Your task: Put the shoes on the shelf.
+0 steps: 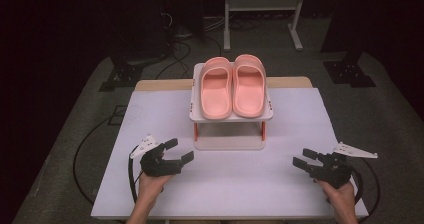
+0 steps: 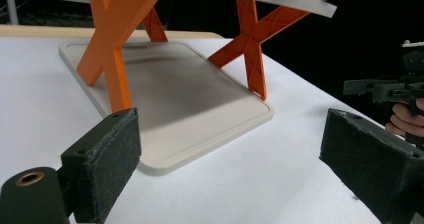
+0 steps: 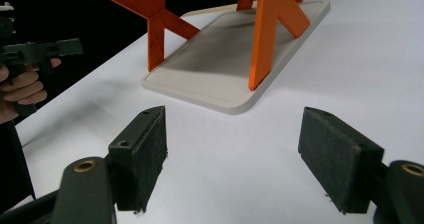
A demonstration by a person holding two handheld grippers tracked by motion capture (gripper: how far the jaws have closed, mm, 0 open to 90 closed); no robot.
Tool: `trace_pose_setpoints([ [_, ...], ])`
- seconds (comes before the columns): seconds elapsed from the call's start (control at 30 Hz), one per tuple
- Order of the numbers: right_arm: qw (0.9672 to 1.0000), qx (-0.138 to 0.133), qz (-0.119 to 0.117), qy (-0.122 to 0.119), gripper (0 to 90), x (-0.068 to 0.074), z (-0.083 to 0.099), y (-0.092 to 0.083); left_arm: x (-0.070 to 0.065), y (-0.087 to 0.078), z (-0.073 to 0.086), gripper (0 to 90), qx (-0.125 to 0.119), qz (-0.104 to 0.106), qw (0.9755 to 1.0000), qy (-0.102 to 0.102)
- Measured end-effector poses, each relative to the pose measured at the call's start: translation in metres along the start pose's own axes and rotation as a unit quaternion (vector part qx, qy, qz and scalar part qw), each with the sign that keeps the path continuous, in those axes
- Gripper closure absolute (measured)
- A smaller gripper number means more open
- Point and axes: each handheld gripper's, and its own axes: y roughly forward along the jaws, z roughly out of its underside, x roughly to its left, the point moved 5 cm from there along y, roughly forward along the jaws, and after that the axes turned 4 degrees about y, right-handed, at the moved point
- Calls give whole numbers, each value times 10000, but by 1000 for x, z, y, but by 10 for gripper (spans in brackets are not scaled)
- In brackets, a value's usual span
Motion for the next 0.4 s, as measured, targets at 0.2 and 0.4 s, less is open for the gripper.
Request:
trace_pose_setpoints([
  [0.2, 9999, 91, 27, 75, 262, -1, 14, -8, -3, -10, 10, 91, 69, -68, 9999, -90],
  [0.4, 9999, 16, 126, -20, 254, 3, 26, -18, -10, -24, 22, 91, 49, -125, 9999, -1],
])
